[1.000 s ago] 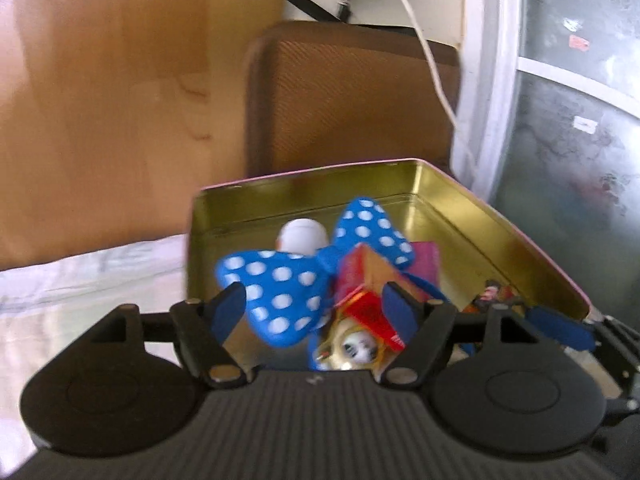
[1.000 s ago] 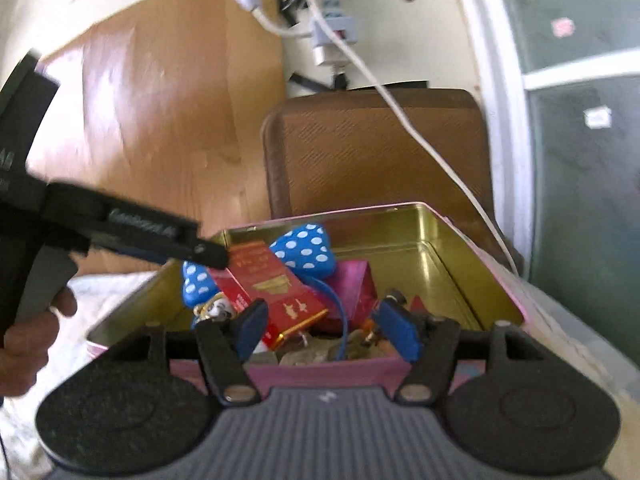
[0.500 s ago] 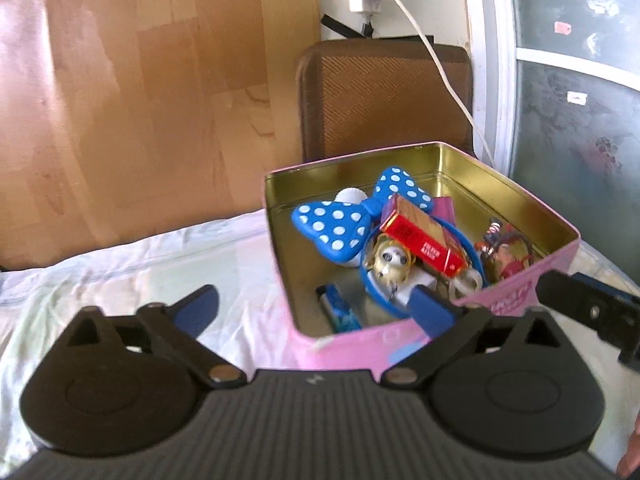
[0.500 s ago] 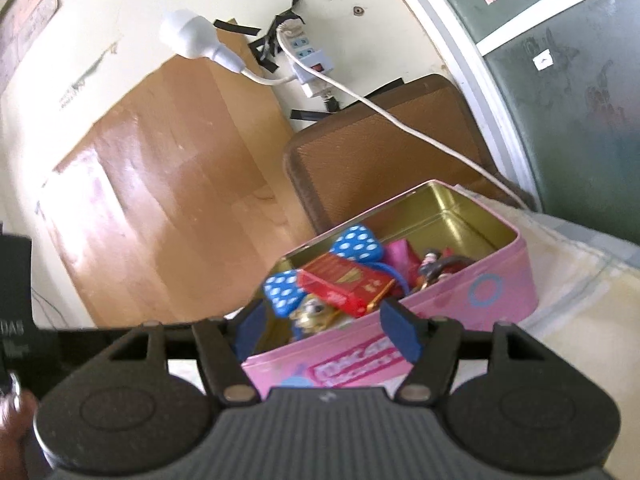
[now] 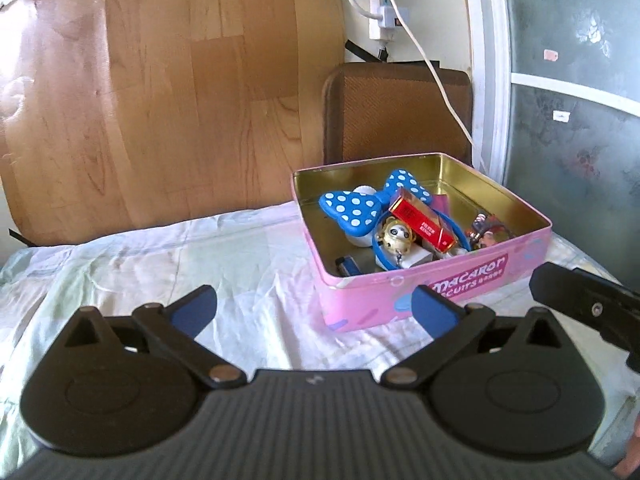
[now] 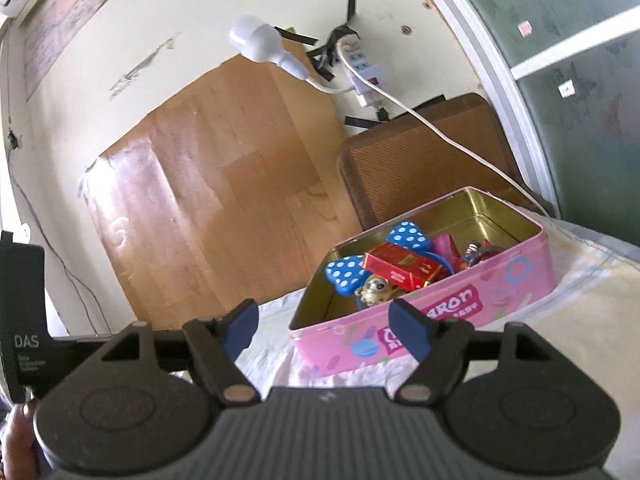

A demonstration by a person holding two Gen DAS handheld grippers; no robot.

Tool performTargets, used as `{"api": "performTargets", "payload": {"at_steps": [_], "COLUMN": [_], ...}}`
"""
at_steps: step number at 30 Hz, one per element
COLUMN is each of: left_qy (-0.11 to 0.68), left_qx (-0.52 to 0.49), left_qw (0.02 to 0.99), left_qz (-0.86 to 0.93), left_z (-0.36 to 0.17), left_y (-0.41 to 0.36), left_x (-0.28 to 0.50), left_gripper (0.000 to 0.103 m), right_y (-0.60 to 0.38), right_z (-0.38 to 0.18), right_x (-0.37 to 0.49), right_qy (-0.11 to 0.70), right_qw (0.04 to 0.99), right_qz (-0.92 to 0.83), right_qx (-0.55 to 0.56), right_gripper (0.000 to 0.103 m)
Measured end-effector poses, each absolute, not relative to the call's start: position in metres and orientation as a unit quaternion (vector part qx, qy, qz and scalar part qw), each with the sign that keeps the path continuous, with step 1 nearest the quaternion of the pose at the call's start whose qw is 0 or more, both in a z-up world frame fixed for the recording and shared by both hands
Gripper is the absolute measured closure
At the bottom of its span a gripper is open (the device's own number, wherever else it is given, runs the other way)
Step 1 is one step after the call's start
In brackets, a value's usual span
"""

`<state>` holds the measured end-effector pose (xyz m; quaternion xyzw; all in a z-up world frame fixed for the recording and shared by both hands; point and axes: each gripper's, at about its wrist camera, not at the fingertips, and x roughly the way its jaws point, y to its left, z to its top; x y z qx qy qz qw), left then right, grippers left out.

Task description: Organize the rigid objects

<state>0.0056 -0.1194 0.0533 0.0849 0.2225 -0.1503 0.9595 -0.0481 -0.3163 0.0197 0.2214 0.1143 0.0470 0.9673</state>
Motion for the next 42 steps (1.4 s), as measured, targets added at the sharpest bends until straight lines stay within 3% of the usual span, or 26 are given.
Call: {"api": "performTargets", "payload": {"at_steps": [16, 25, 42], "left_qy": [0.196, 0.200, 0.216], "left_qx": [0.091, 0.100, 0.096], "left_qw": [0.968, 0.966, 0.962], "left_qz": [-0.128, -0.131, -0.134], "left_z": [0.056, 0.054, 0.051], "left_y": [-0.115, -0.118, -0.114], "left_x": [-0.016, -0.020, -0.019], "left_gripper": [0.000, 0.000, 0.000], "right_y": [-0.305, -0.305, -0.298], "right_z": [0.026, 0.018, 0.015], "right_x": [-0.067, -0.070, -0.068], "right_qy": [0.105, 0.109, 0.117], "right_qw": [0.970, 0.970, 0.969], "right_qz": [0.049, 0.041, 0.035], "right_qx": [0.212, 0.213, 0.213], "right_gripper": [0.028, 0.019, 0.017]}}
